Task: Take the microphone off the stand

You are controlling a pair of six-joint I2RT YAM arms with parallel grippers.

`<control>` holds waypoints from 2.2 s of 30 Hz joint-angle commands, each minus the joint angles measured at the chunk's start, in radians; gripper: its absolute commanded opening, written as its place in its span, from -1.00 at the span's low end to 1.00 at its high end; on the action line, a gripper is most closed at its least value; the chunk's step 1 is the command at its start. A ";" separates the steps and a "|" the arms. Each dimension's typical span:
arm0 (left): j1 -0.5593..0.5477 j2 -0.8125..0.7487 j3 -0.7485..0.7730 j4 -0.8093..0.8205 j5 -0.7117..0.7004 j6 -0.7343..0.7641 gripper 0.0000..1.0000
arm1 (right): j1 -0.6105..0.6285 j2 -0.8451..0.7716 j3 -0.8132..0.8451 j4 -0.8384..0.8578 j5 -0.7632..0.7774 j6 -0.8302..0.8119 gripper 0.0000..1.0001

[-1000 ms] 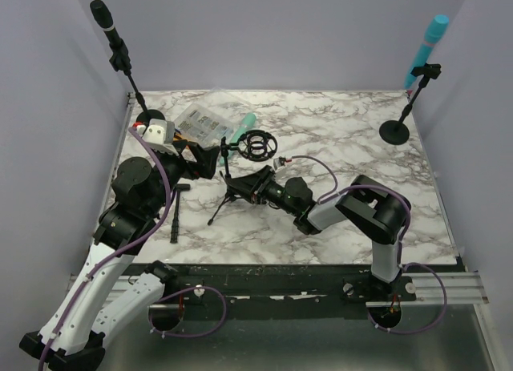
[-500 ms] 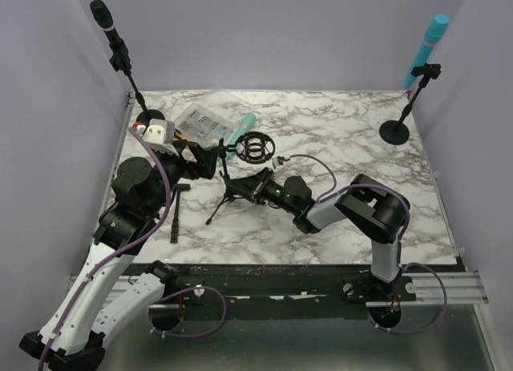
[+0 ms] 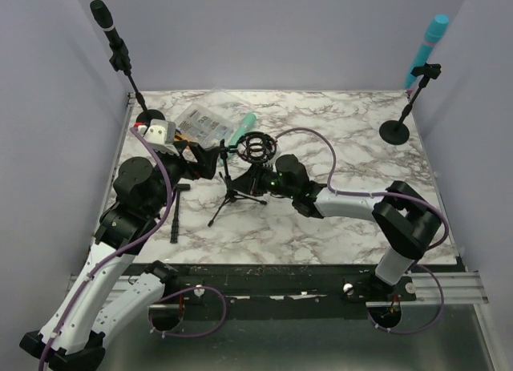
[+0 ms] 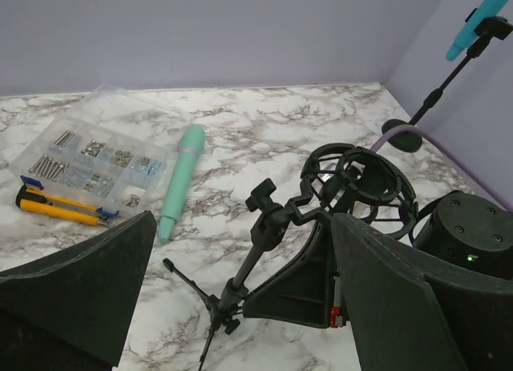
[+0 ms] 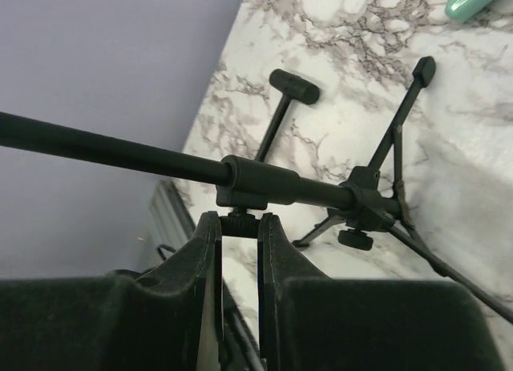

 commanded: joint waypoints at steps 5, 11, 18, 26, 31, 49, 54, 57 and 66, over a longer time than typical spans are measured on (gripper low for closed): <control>-0.004 0.020 -0.003 0.015 -0.012 0.000 0.89 | -0.005 -0.027 0.107 -0.371 -0.042 -0.445 -0.99; -0.004 0.019 -0.006 0.016 -0.015 0.001 0.89 | -0.002 -0.046 0.152 -0.467 0.040 -0.531 -0.98; -0.004 0.034 -0.001 0.015 0.004 -0.002 0.89 | -0.002 -0.080 0.055 -0.271 -0.088 -0.361 0.07; -0.004 0.042 0.001 0.009 0.002 0.001 0.89 | -0.017 -0.109 -0.055 -0.083 -0.123 -0.193 0.60; -0.004 0.057 0.013 0.002 0.033 0.007 0.90 | -0.021 -0.169 -0.148 -0.044 -0.082 -0.144 0.83; -0.015 0.214 0.085 -0.050 0.266 0.011 0.93 | -0.069 -0.257 -0.289 -0.229 0.020 -0.148 0.96; -0.023 0.250 0.099 -0.070 0.264 0.005 0.92 | -0.068 -0.354 -0.371 -0.251 0.092 -0.146 0.96; -0.024 0.250 0.093 -0.063 0.266 0.001 0.91 | -0.068 -0.398 -0.370 -0.319 0.132 -0.180 0.97; -0.026 0.257 0.100 -0.082 0.211 0.015 0.92 | -0.069 -0.640 -0.308 -0.547 0.289 -0.262 0.97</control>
